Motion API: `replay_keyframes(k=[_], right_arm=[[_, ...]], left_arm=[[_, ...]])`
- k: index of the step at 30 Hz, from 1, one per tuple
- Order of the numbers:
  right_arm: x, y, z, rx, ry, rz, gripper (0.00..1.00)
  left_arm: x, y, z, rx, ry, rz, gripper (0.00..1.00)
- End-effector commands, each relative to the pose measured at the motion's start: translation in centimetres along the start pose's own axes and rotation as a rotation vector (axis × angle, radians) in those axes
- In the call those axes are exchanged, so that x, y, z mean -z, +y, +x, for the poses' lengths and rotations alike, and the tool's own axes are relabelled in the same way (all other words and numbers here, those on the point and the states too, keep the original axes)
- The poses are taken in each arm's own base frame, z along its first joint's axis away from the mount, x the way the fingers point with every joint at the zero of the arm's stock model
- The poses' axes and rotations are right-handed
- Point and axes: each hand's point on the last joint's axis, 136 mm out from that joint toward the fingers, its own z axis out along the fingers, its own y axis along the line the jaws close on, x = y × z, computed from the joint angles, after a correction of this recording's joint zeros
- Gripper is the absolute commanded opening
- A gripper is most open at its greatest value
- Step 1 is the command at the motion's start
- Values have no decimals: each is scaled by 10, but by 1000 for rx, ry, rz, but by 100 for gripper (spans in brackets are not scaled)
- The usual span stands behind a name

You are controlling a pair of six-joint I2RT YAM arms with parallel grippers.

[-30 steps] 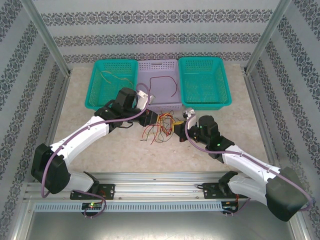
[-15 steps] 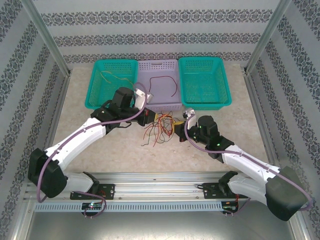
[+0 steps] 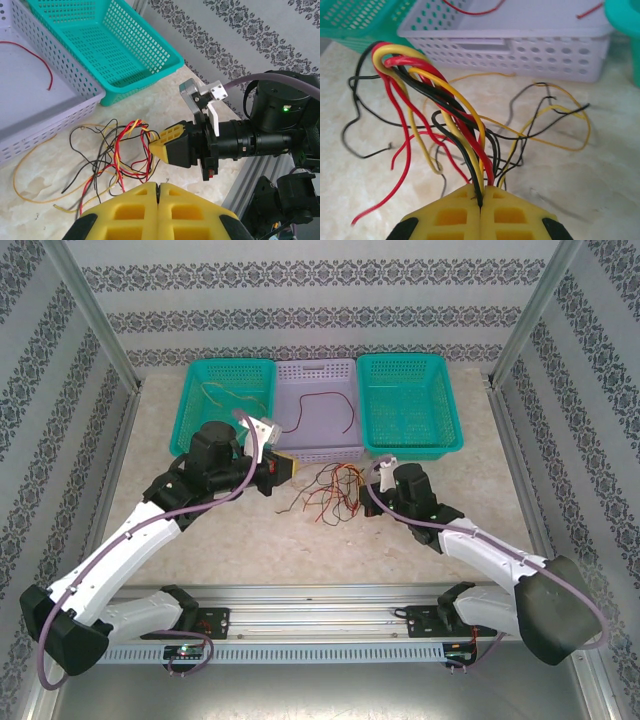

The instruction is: Untangle the cables

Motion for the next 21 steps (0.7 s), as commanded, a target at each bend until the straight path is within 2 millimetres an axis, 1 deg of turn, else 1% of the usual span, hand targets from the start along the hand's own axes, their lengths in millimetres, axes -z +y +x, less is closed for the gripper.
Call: replay_keyframes(k=[1,2,3,4,5,7,8,9,12,14,17,21], right_arm=[[8,25,-16,46,-74,-95,0],[10,27,-16,51,-75,-103,0],[11,29,-16,55,-79,-111,0],[12,30,-16,56,-85,-121,0],[13,33,-16,59,-90,-133,0],[15,36,-17,65,-99,-150,0],[16,38,-18,69,-104,-157,0],[16,39,-18,71,-108,-162,0],[16,41,-18,70,-113,-175,0],[16,43,-18,69,-111,-190,0],[16,46,-18,69,-112,-203,0],[17,49,-18,71,-113,-223,0]], left_arm=[[-8,7,25,68,78,-1,0],[-11,9,31,88,96,-4,0],[-12,12,38,106,111,-8,8],[-14,14,43,124,123,-15,18],[-15,18,50,151,133,-26,23],[-18,20,62,192,143,-18,32],[-19,23,69,211,144,-24,39],[-20,27,75,232,146,-37,41],[-23,34,90,263,162,-50,43],[-27,35,99,284,177,-43,47],[-34,37,112,314,194,-21,49],[-41,40,116,316,188,-21,51]])
